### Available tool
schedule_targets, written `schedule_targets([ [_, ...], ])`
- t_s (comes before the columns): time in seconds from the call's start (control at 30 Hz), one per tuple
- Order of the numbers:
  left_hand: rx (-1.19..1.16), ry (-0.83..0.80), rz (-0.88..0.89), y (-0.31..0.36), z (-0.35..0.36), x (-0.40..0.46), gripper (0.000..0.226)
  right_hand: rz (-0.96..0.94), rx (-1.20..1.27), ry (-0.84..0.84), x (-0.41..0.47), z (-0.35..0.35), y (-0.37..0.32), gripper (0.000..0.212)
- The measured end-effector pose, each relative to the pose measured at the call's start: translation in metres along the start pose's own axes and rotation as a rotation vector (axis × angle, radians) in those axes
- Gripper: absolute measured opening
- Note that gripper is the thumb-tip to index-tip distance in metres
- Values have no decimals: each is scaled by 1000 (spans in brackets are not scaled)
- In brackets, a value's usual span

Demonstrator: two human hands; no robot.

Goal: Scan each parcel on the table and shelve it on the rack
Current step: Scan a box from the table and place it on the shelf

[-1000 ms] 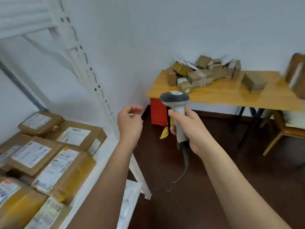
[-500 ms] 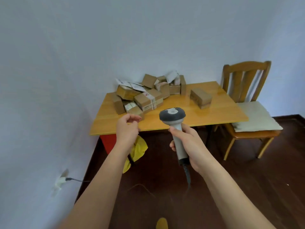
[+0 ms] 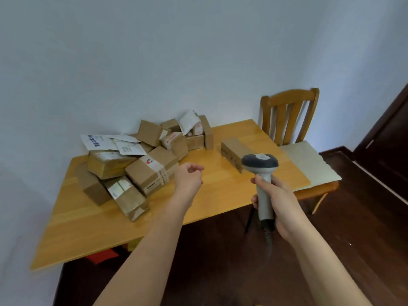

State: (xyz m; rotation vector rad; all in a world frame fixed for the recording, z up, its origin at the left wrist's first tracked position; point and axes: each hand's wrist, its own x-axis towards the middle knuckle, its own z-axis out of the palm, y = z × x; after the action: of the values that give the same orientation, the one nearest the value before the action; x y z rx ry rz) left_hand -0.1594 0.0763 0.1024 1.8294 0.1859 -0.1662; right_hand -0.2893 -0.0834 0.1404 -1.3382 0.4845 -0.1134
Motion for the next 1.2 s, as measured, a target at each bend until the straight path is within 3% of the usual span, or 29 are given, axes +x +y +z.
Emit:
schedule_targets([
  [0.3, 168, -68, -108, 4, 136, 144, 21, 43, -34, 6, 192, -53, -20, 12],
  [0.47, 358, -206, -140, 1, 221, 206, 20, 91, -82, -23, 277, -91, -35, 11],
  [0.6, 520, -371, -85, -16, 263, 236, 45, 182, -111, -32, 332, -106, -33, 17],
  [0.83, 565, -520, -148, -64, 274, 266, 63, 270, -141, -59, 377, -111, -11, 11],
  [0.97, 633, -271, -59, -79, 254, 254, 50, 318, -141, -56, 386, -105, -3, 14],
  [1.07, 386, -53, -276, -90, 237, 254, 45, 324, -136, -82, 391, -96, 3, 13],
  [1.2, 187, -8, -511, -99, 223, 259, 54, 320, -151, -134, 391, -80, 10, 12],
])
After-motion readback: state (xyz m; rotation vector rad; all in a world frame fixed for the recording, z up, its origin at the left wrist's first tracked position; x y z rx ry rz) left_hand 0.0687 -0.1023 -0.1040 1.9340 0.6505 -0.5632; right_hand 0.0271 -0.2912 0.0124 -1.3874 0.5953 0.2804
